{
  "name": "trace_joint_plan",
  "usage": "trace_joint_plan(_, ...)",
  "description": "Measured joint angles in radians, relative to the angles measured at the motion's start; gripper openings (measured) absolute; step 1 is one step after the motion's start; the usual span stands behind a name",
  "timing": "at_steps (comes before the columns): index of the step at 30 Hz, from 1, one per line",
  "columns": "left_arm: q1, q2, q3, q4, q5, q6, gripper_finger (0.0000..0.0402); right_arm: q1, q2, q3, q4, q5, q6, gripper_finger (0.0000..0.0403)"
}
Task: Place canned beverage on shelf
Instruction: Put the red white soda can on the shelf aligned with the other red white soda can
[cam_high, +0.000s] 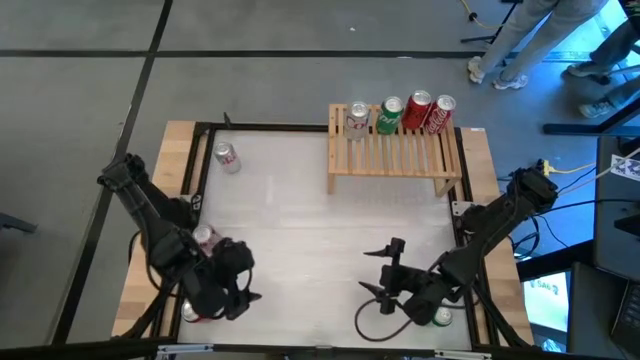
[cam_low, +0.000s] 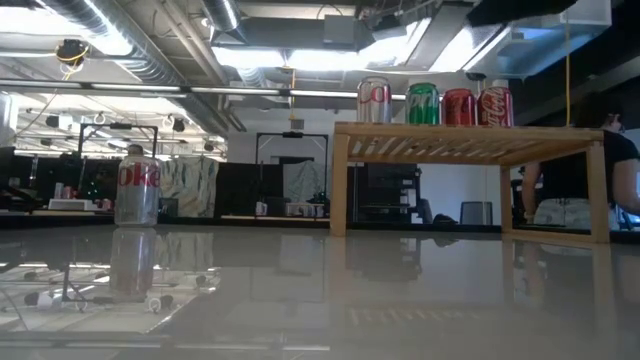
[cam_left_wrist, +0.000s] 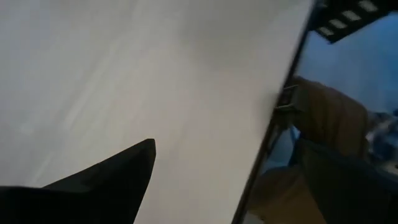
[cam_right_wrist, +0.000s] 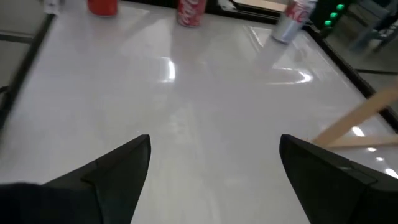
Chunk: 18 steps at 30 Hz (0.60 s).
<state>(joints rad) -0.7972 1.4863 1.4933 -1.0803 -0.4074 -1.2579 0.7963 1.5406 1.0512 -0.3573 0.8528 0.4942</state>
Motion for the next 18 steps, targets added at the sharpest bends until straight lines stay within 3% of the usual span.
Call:
trace_joint_plan(7,-0.062,0.008,0.000,-0.244,-0.010,-0.310,0.0378,0.056,0.000,0.000,0.005,0.000,0.009,0.0351)
trace_joint_plan(14,-0.077,0.007,0.000,-0.500,0.052,-0.562,0.0378,0.064,0.000,0.000,0.003,-0.017,0.037,0.0351)
trace_joint_plan(18,-0.066,0.005,-0.028,-0.488,0.061,-0.588,0.0378,0.061,0.022,0.000,0.001,-0.025,0.050,0.0351)
